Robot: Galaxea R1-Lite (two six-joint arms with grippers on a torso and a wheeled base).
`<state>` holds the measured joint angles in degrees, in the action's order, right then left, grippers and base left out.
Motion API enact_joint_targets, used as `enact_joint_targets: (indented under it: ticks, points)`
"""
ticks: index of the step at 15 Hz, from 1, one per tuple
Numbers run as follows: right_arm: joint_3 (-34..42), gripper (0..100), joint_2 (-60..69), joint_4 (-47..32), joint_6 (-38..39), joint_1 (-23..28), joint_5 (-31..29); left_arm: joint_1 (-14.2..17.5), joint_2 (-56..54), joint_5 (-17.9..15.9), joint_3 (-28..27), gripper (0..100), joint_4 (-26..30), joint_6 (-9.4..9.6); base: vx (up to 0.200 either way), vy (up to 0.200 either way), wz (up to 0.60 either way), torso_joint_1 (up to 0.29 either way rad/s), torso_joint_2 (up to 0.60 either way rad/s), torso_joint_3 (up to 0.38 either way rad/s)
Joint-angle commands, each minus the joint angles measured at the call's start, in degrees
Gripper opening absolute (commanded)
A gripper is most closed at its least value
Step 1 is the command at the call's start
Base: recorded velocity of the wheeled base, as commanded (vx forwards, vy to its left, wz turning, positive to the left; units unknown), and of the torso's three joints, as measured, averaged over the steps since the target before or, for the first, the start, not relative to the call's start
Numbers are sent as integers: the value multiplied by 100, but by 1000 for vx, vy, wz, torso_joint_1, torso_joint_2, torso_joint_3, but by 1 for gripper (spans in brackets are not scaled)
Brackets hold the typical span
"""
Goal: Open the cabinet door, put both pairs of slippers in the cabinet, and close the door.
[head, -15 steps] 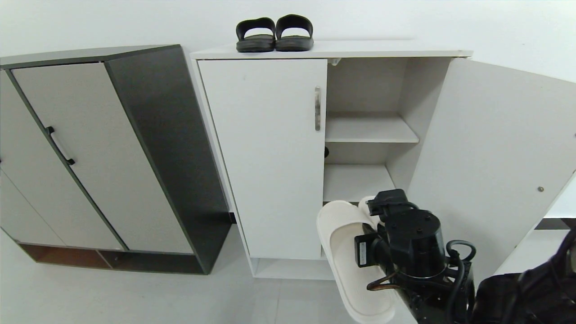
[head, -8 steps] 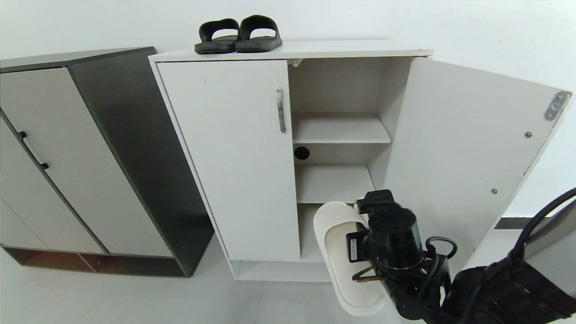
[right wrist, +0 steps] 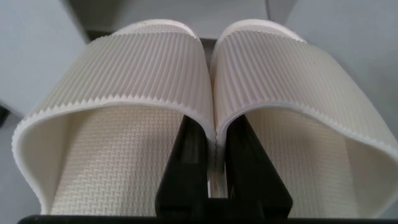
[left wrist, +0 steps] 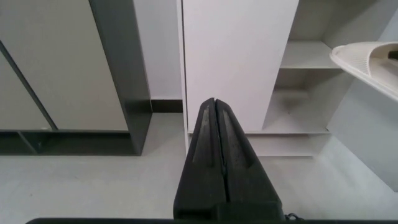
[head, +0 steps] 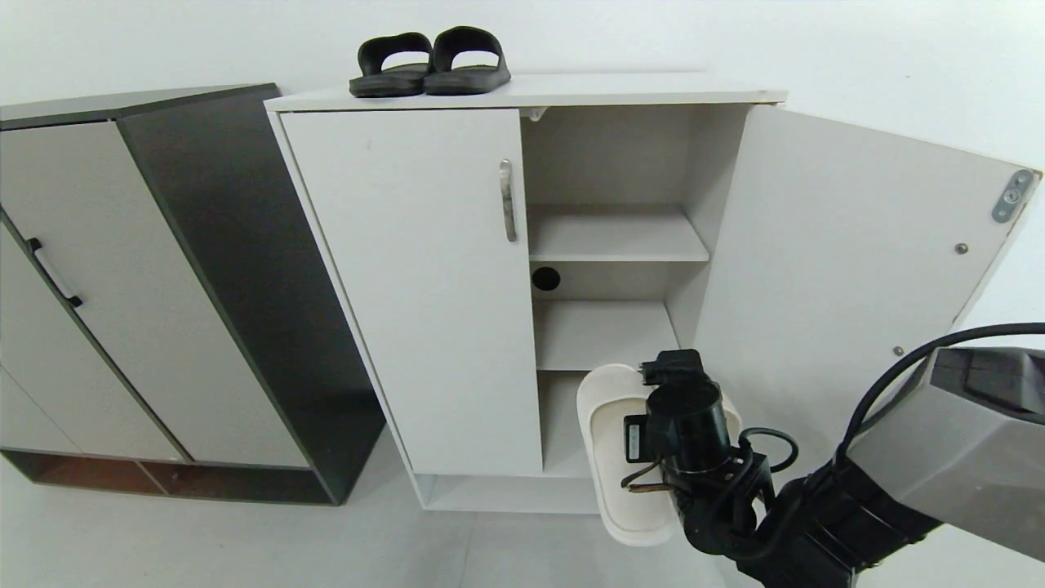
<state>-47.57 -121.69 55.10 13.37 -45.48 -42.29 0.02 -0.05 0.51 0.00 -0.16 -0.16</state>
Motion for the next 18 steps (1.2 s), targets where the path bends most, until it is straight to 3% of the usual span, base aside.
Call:
enact_joint_targets:
  ticks: [1, 9, 18]
  points:
    - [-33, 0, -259, 115, -28, 4, 1, -2, 14, 2, 0, 0, -2, -2, 0, 0, 0, 0, 0, 0]
    - [-534, 0, -716, 264, -107, -13, 1, -2, 14, -7, 0, 0, -2, 7, 0, 0, 0, 3, 4, -130]
    - [-490, 0, -742, 537, -142, 13, 1, -2, 14, 2, 0, 0, -2, -11, 0, 0, 0, -1, 3, -167]
